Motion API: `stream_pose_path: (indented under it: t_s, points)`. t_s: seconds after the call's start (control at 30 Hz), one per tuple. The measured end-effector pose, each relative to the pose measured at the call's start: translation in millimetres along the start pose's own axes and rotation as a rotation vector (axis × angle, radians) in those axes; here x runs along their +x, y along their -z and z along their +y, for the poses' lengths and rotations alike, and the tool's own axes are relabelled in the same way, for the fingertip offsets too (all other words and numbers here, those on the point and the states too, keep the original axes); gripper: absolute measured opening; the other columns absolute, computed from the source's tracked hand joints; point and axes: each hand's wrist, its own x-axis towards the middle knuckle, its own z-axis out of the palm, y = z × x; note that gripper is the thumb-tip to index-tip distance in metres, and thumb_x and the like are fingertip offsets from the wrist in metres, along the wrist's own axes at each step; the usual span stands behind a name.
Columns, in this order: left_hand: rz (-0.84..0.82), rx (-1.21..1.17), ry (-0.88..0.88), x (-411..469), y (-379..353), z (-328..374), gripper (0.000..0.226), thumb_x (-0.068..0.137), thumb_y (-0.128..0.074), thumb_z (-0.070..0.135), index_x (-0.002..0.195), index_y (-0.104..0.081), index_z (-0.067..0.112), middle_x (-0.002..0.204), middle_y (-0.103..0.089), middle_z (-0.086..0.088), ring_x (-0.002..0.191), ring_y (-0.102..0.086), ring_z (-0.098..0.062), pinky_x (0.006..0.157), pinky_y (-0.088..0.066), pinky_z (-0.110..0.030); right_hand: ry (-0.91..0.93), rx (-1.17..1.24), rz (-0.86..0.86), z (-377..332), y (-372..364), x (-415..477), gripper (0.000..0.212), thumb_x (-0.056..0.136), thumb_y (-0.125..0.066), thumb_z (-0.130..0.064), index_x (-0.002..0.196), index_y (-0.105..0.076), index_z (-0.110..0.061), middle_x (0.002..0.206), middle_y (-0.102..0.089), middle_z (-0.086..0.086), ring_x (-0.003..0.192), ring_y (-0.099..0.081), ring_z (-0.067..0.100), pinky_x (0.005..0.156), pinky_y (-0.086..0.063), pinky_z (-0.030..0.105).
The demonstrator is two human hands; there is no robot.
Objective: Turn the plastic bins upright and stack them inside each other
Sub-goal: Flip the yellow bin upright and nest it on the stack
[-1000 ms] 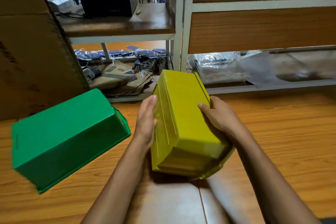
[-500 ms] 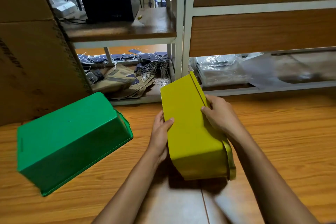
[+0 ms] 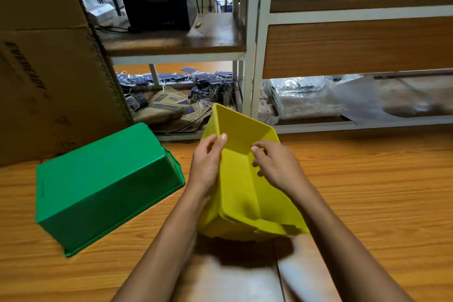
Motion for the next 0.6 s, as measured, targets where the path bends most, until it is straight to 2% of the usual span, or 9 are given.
stream_pose_path:
  t_s: [0.03,0.1,0.17,0.23,0.3,0.37,0.43,0.6]
  points:
    - [0.008,0.008,0.028,-2,4,1,0.062,0.085,-0.069,0.046,0.137,-0.053,0.016,0.128,-0.063,-0.007,0.113,-0.063,-0.024,0.100,-0.051,-0.048,-0.019,-0.128,0.005,9,-2,2,0.037,0.100,-0.046,-0.035,0.127,-0.062,-0.017,0.117,-0.070,0.010,0.106,-0.066,0.031,0.087,-0.053,0.043]
    - [0.026,-0.008,0.046,0,14,-6,0.052,0.091,-0.066,0.019,0.140,-0.050,0.014,0.126,-0.063,-0.005,0.110,-0.063,-0.021,0.100,-0.051,-0.047,-0.130,-0.338,-0.061,27,-5,6,0.044,0.098,-0.048,-0.036,0.137,-0.053,-0.016,0.134,-0.056,0.016,0.122,-0.054,0.039,0.098,-0.048,0.047]
    - [0.061,-0.009,0.053,0,20,-11,0.050,0.091,-0.055,-0.002,0.139,-0.051,0.013,0.119,-0.064,-0.003,0.104,-0.062,-0.017,0.093,-0.054,-0.042,-0.250,-0.395,-0.171,43,-8,8,0.056,0.096,-0.049,-0.032,0.148,-0.036,-0.014,0.144,-0.042,0.020,0.127,-0.048,0.044,0.103,-0.045,0.051]
    - [0.082,-0.022,0.074,-3,24,-15,0.052,0.091,-0.047,-0.008,0.138,-0.051,0.014,0.112,-0.063,0.001,0.099,-0.062,-0.014,0.081,-0.056,-0.032,-0.296,-0.368,-0.233,56,-14,7,0.073,0.094,-0.050,-0.022,0.156,-0.013,-0.011,0.150,-0.035,0.023,0.130,-0.047,0.044,0.104,-0.043,0.048]
    - [0.082,-0.033,0.078,-4,28,-21,0.052,0.092,-0.043,-0.009,0.138,-0.051,0.014,0.109,-0.063,0.001,0.093,-0.063,-0.011,0.067,-0.057,-0.025,-0.283,-0.293,-0.203,65,-21,4,0.079,0.091,-0.050,-0.011,0.157,-0.006,-0.008,0.147,-0.043,0.026,0.128,-0.051,0.041,0.100,-0.044,0.045]
    - [0.076,-0.033,0.069,-5,36,-27,0.051,0.093,-0.041,-0.009,0.137,-0.051,0.014,0.107,-0.064,0.002,0.087,-0.064,-0.011,0.058,-0.056,-0.018,-0.283,-0.199,-0.122,69,-26,0,0.079,0.086,-0.048,-0.002,0.156,-0.012,-0.009,0.130,-0.059,0.028,0.117,-0.058,0.042,0.089,-0.048,0.043]
    - [0.075,-0.021,0.080,-6,43,-32,0.050,0.094,-0.040,-0.009,0.137,-0.052,0.014,0.104,-0.065,0.005,0.083,-0.064,-0.011,0.055,-0.055,-0.015,-0.266,-0.152,-0.075,68,-31,-3,0.078,0.085,-0.047,0.001,0.155,-0.016,-0.012,0.119,-0.065,0.028,0.109,-0.061,0.044,0.083,-0.049,0.043]
    - [0.097,0.006,0.109,-8,57,-43,0.048,0.098,-0.041,-0.005,0.133,-0.048,0.027,0.095,-0.062,0.010,0.079,-0.061,-0.009,0.049,-0.052,-0.013,-0.216,-0.188,-0.012,64,-43,-10,0.075,0.087,-0.048,-0.002,0.154,-0.019,-0.017,0.109,-0.068,0.027,0.099,-0.064,0.044,0.072,-0.044,0.042]
